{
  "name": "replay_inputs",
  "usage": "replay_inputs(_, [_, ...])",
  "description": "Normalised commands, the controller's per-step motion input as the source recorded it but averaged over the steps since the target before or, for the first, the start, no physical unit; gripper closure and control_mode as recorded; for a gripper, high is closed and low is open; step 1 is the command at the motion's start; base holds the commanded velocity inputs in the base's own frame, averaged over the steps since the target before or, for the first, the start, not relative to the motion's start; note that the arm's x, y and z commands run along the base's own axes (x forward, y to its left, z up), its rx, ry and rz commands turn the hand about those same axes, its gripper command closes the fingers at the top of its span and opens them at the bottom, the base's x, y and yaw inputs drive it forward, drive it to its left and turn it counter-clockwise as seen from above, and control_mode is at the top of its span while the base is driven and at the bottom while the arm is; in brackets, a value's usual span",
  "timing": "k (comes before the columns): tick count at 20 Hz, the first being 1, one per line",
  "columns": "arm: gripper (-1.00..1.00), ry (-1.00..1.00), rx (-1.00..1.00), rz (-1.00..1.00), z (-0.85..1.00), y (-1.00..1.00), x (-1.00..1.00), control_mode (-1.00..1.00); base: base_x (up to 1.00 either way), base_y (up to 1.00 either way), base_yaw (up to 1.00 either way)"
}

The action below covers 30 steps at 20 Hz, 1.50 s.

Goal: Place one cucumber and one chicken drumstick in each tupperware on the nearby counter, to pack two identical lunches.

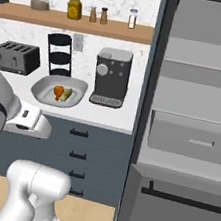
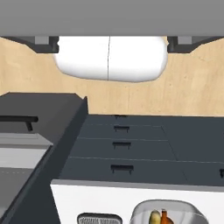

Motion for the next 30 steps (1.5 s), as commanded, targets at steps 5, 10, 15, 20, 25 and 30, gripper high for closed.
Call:
replay_inputs(5, [-1.00,0.00,0.00,0.00,0.00,0.00,0.00,1.00,0.01,-1.00,-0.02])
replay_inputs(10, [-1.00,0.00,0.00,0.00,0.00,0.00,0.00,1.00,0.31,-0.99,-0.02])
replay_inputs(15, [-1.00,0.00,0.00,0.00,0.00,0.00,0.00,1.00,0.51,-0.49,-0.01])
replay_inputs(20, [-1.00,0.00,0.00,0.00,0.00,0.00,0.00,1.00,0.56,-0.35,-0.04])
replay_inputs(25, [-1.00,0.00,0.00,0.00,0.00,0.00,0.00,1.00,0.34,-0.66,-0.06])
replay_inputs(30, [-1.00,0.00,0.00,0.00,0.00,0.00,0.00,1.00,0.30,-0.42,-0.05])
